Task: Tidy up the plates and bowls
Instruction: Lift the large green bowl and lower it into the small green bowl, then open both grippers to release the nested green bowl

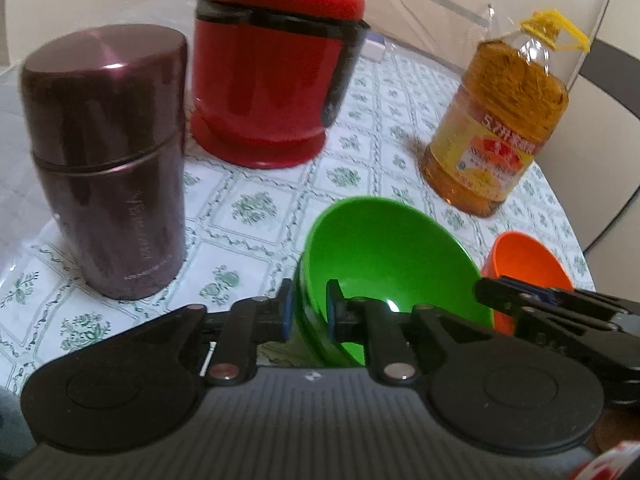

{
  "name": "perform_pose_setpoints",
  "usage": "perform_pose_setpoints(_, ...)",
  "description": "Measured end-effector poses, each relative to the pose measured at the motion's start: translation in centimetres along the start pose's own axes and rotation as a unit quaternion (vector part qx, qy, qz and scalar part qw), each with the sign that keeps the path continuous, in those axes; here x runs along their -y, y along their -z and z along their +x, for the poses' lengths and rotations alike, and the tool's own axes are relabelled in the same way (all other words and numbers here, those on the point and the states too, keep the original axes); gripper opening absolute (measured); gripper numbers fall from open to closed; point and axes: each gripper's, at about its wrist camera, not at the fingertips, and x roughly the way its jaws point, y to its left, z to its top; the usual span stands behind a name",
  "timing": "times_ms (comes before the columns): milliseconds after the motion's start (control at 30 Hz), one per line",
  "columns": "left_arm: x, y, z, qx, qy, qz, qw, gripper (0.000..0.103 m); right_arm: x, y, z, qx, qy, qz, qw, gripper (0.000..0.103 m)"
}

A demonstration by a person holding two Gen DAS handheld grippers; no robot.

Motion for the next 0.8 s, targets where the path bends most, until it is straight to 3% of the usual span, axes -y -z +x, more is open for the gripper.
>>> perform_pose_setpoints(367, 0.2, 3.2, -7.2, 0.049, 0.029, -0.040, 0.9976, 0.015, 0.9, 2.2, -7.4, 0.019, -0.028, 0.082, 0.996, 0.018)
perform_pose_setpoints(500, 1.2, 6.0, -9.9, 0.042, 0.038, -0.039, 0.9977, 0.016, 1.4, 4.7, -10.6, 0.008, -0.029, 0.115, 0.993, 0.021)
perform_pose_setpoints(667, 2.2, 9.2, -12.5, 0.033, 0.045, -0.042, 0.9975, 0.021, 2.0, 7.9, -14.1, -0.006, -0.018, 0.131, 0.991, 0.033)
perform_pose_setpoints(800, 3.2, 11.5, -14.2, 0.027, 0.043, -0.036, 0.9980, 0.029, 2.6, 10.2, -16.7, -0.013, 0.001, 0.139, 0.990, 0.037)
